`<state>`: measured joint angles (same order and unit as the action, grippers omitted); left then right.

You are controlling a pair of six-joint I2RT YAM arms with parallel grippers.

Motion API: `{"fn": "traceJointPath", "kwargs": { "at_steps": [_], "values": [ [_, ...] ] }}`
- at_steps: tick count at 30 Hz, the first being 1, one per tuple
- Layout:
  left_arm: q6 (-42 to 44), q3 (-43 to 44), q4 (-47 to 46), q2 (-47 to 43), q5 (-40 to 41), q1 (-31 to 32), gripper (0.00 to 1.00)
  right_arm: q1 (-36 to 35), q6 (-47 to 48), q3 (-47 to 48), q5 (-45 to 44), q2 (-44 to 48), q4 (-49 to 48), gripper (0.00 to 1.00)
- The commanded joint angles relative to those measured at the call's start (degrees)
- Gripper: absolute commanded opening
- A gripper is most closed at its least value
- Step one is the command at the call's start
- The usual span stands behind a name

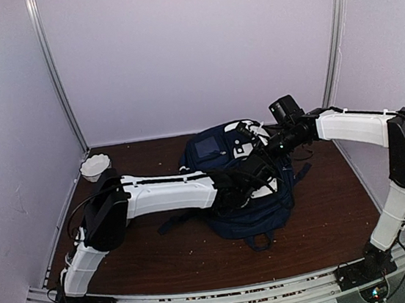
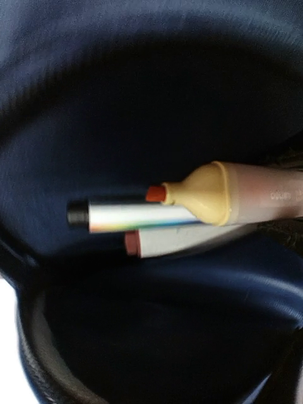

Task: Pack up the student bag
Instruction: Place the pen in the upper front pocket of the bag.

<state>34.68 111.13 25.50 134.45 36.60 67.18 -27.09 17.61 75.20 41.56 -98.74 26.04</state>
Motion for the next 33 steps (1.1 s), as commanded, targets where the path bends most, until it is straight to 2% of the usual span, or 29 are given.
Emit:
{"fn": "traceJointPath", "kwargs": {
  "at_steps": [1,8,13,33],
  "values": [
    [1.6,2.5,-4.2,2.3,3.9,-1.6,0.2,0.2,-0.8,1.4,1.0,0.7,-0.7,0.07],
    [1.5,2.5,-6.3,2.1,5.4,-1.8,0.4,0.3,-0.9,1.3,1.1,0.5,-0.7,0.07],
    [-0.6,0.9,-6.4,-1.0,3.4,-1.8,0.53,0.3,-0.8,1.3,1.2,0.4,-0.7,0.07],
    [-3.8,-13.2,-8.4,-15.9,1.7,1.9,0.56,0.3,-0.7,1.4,1.3,0.3,-0.6,0.07]
  ]
}}
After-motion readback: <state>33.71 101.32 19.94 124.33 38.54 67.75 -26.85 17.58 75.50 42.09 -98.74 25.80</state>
